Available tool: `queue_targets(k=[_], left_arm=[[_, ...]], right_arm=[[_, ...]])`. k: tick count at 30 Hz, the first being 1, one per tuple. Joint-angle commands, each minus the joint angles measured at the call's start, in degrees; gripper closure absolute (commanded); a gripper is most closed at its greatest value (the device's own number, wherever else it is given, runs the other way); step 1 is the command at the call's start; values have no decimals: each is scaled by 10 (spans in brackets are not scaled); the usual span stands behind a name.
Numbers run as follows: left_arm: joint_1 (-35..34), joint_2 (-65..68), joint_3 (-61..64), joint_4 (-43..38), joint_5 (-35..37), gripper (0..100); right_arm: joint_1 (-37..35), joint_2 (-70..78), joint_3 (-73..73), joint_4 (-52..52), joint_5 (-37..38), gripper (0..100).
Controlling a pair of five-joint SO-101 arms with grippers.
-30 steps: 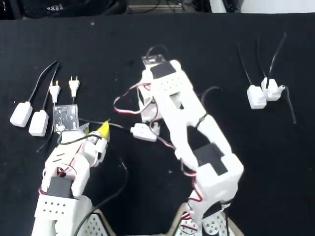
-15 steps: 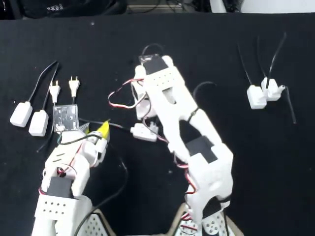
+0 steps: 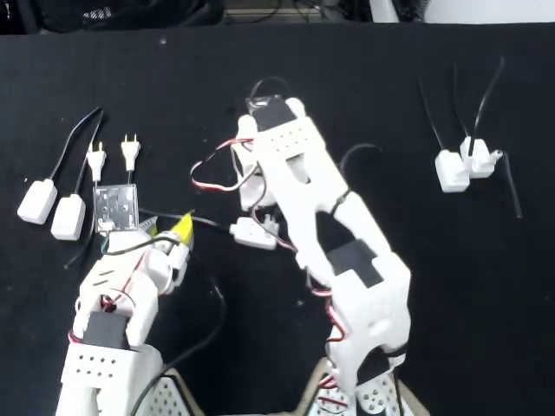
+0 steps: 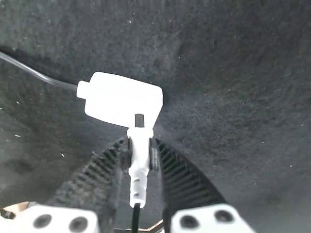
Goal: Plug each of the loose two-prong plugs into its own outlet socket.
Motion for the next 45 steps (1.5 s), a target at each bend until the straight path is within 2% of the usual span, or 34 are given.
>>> queue_targets(k=[1, 15, 39, 45], left_arm=[[-1, -5, -7, -11, 6, 812], [-1, -5, -7, -11, 6, 812], [-1, -5, -7, -11, 6, 812], [-1, -5, -7, -11, 6, 812]], right_arm=[[-5, -6, -16, 14, -11, 988], [7, -6, 26, -2, -11, 988], [9, -5, 15, -19, -15, 988], [41, -5, -7, -15, -12, 988]])
